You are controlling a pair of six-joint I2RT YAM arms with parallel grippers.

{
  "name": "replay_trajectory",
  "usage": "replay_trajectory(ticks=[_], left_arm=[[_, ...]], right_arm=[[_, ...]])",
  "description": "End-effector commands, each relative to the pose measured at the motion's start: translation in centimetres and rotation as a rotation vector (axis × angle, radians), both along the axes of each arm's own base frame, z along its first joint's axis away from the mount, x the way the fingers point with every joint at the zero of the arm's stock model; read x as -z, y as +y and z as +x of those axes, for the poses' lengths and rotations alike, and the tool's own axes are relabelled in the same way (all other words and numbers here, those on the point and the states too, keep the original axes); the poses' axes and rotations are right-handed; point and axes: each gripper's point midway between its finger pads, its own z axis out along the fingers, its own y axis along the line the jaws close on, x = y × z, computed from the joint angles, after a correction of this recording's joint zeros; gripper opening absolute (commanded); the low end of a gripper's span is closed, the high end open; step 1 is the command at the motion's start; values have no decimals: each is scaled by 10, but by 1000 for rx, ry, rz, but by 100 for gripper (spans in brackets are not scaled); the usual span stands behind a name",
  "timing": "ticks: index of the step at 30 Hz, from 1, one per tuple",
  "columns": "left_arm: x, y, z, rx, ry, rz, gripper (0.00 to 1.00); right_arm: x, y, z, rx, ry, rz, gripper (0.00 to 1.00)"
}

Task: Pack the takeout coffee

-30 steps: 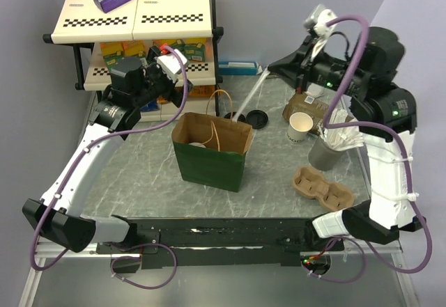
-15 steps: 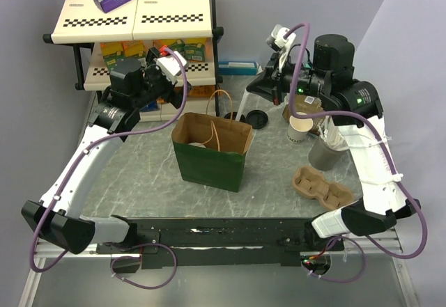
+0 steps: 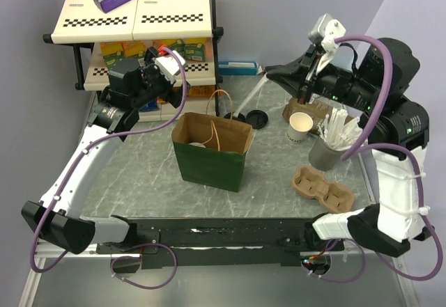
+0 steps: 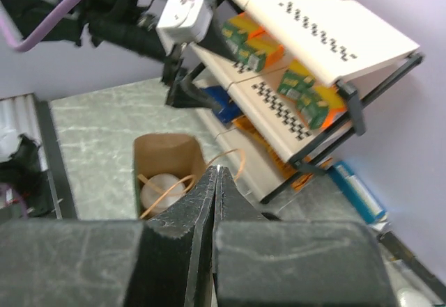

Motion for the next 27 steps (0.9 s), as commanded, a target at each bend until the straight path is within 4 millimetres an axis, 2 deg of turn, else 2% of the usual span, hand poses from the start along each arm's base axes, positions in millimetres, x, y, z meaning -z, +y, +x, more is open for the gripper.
replay_trajectory(ticks=[1,5,10,16,17,20,21,22,24,26,27], left_arm=[[-18,2,-1,-2,-48,-22,99],[-18,2,-3,-2,-44,-27,99],[-16,3,-4,-3,-43,-25,99],[-18,5,-7,-7,-51,-21,100],[-18,6,-7,-8,-52,-19,99],[-20,6,-8,-7,-57,-15,99],[-20,6,-7,-9,-58,-14,99],[-20,6,-6,-8,-59,-11,99],[-20,6,-5,-10,-60,-15,99],[-20,4,-5,-4,-57,-22,99],[-21,2,-5,1,-58,-26,99]], right_arm=[[26,5,-11,-47,101,-23,0],[47,15,-13,-93,166,-35,0],[80,27,1,-88,256,-71,0],[88,34,11,-91,273,-88,0],[86,34,9,-100,262,-88,0],[47,30,4,-104,146,-50,0],[25,26,0,-94,87,-29,0],[17,24,1,-79,65,-24,0],[5,19,3,-54,20,-26,0],[8,19,2,-55,27,-36,0],[16,19,1,-58,49,-45,0]])
